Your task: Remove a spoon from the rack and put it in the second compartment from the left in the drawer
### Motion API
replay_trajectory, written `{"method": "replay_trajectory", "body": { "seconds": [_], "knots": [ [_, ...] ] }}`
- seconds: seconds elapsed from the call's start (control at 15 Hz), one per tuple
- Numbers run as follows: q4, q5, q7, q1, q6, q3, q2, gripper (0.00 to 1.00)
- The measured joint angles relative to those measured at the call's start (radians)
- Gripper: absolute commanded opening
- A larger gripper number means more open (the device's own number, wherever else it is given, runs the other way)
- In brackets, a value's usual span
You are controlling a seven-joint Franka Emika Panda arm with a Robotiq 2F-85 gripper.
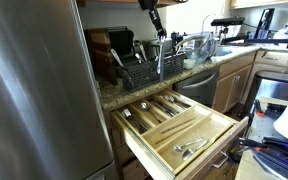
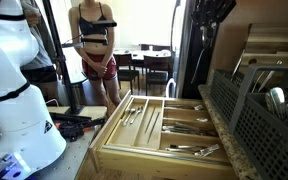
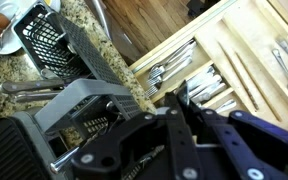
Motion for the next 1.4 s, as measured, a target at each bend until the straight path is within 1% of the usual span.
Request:
{"method": "replay_trajectory", "body": {
  "seconds": [0.6,1.4],
  "knots": [
    [0.000,0.031,-0.055,0.000,0.000,0.000,0.009,0.06],
    [0.001,0.041,-0.149,0.000,0.000,0.000,0.022,0.06]
  ]
}}
